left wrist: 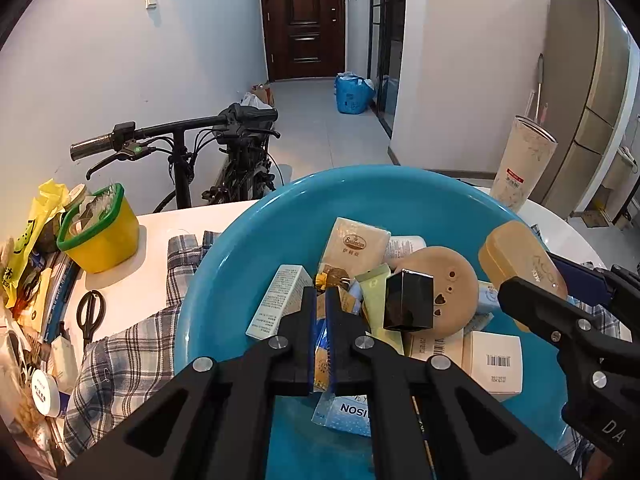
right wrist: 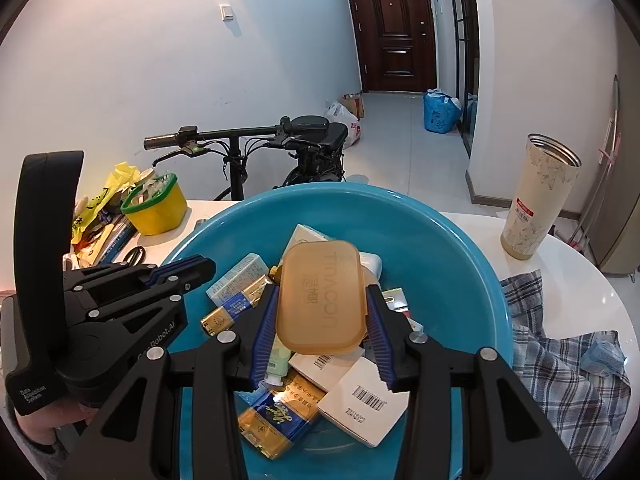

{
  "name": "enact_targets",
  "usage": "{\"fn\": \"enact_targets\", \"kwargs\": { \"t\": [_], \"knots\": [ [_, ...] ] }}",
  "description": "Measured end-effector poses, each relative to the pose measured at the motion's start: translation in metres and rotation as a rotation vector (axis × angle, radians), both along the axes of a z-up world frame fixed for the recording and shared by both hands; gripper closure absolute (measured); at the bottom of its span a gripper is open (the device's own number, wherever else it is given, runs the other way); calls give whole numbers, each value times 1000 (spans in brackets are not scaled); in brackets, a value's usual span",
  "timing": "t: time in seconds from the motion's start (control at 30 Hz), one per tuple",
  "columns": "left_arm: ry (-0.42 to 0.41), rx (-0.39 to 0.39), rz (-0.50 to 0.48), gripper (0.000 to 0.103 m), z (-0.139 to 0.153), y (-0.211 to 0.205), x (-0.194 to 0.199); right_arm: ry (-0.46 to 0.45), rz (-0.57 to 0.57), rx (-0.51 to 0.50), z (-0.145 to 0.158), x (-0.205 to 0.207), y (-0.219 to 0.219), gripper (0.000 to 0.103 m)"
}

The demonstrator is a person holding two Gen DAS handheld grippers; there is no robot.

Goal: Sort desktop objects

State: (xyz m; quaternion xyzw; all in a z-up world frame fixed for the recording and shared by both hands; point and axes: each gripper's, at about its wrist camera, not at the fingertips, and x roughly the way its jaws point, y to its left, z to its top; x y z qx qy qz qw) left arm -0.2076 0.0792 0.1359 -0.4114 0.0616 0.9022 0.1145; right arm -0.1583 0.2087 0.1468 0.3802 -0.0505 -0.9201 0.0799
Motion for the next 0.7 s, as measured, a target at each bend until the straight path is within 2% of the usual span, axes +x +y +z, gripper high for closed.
{"fn": "enact_targets", "kwargs": {
  "t": [0.17,0.33,0.47,0.7],
  "knots": [
    [12,11,7,98,4,-4,1,1,14,-28,0,0,0,62],
    [6,9,8,98,2,-5,-2,3,13,-16,0,1,0,62],
    [-4,-32,4,98,-1,1,-3,4,12,-11,0,1,0,62],
    [-25,-61,18,98,-3,3,-4,1,15,-8,0,1,-1,62]
  ]
}}
